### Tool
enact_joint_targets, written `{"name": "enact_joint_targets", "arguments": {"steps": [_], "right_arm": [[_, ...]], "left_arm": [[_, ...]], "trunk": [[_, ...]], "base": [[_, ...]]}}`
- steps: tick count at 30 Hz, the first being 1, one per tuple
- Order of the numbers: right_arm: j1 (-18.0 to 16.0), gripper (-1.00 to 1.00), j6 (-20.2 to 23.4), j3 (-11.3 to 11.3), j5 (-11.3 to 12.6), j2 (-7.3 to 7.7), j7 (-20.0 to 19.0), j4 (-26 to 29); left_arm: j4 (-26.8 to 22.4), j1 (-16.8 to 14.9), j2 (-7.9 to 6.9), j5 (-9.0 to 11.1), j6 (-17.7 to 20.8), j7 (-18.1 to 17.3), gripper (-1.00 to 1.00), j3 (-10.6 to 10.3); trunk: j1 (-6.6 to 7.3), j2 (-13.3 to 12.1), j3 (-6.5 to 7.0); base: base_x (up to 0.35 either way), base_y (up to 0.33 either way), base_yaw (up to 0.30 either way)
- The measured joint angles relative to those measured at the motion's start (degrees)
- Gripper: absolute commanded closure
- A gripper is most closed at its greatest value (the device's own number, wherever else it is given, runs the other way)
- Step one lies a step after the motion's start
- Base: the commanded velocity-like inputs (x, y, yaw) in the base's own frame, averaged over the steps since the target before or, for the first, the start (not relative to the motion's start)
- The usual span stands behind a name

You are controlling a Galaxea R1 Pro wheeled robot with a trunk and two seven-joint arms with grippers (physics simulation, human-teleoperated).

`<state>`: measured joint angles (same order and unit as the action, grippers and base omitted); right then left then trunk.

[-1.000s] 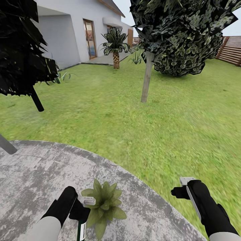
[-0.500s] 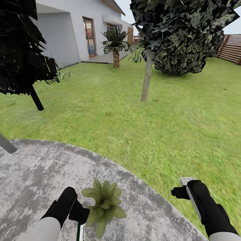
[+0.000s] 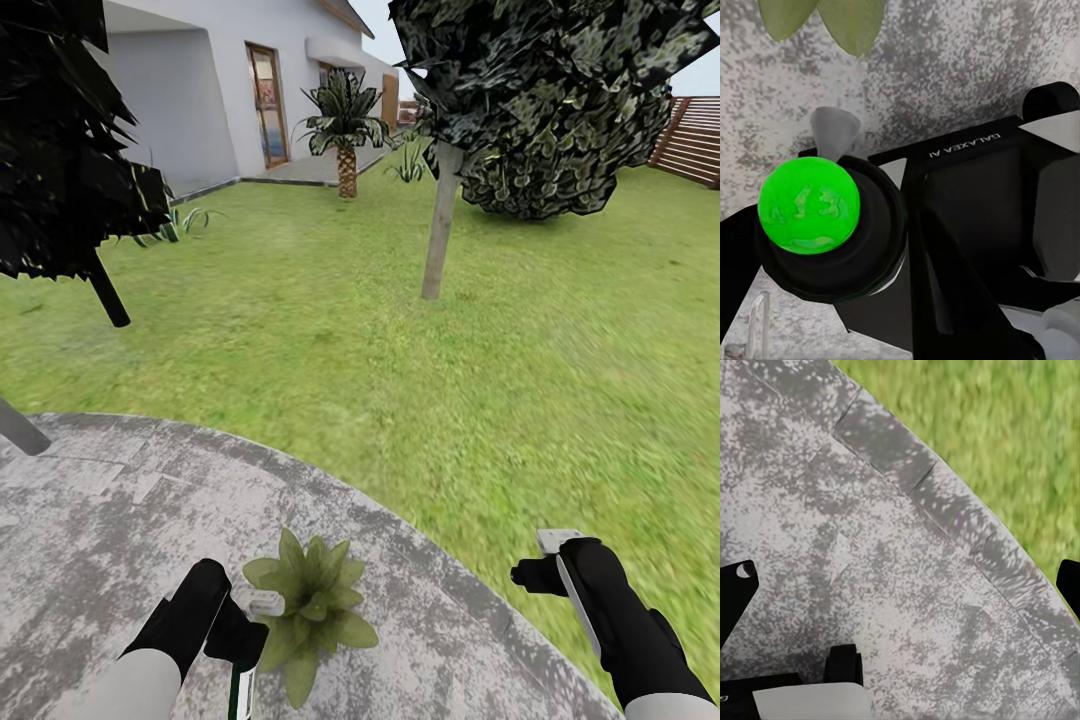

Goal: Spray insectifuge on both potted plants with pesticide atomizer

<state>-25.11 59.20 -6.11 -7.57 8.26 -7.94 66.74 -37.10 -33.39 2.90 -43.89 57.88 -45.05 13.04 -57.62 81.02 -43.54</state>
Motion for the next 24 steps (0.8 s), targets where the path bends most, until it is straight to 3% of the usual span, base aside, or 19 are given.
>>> {"name": "enact_joint_targets", "arguments": {"steps": [3,8,10,24], "right_arm": [[0.0,-1.0,0.0,0.0,-0.01,0.0,0.0,0.0],[0.0,-1.0,0.0,0.0,0.0,0.0,0.0,0.0],[0.0,-1.0,0.01,0.0,0.0,0.0,0.0,-0.01],[0.0,-1.0,0.0,0.02,-0.01,0.0,0.0,-3.07]], "left_arm": [[0.0,0.99,0.0,-0.08,0.01,0.05,1.0,-1.0],[0.01,2.1,0.01,0.03,0.03,0.08,1.0,-7.82],[0.06,2.61,0.0,-0.04,0.02,0.13,1.0,-9.1],[-0.06,3.7,-0.17,-0.07,0.01,0.15,1.0,-9.56]], "trunk": [[0.0,0.0,-0.01],[0.0,0.0,-0.01],[0.0,0.0,-0.01],[0.0,0.0,-0.01]], "base": [[0.0,0.0,0.0],[0.0,0.0,0.0],[0.0,0.0,0.0],[0.0,0.0,0.0]]}}
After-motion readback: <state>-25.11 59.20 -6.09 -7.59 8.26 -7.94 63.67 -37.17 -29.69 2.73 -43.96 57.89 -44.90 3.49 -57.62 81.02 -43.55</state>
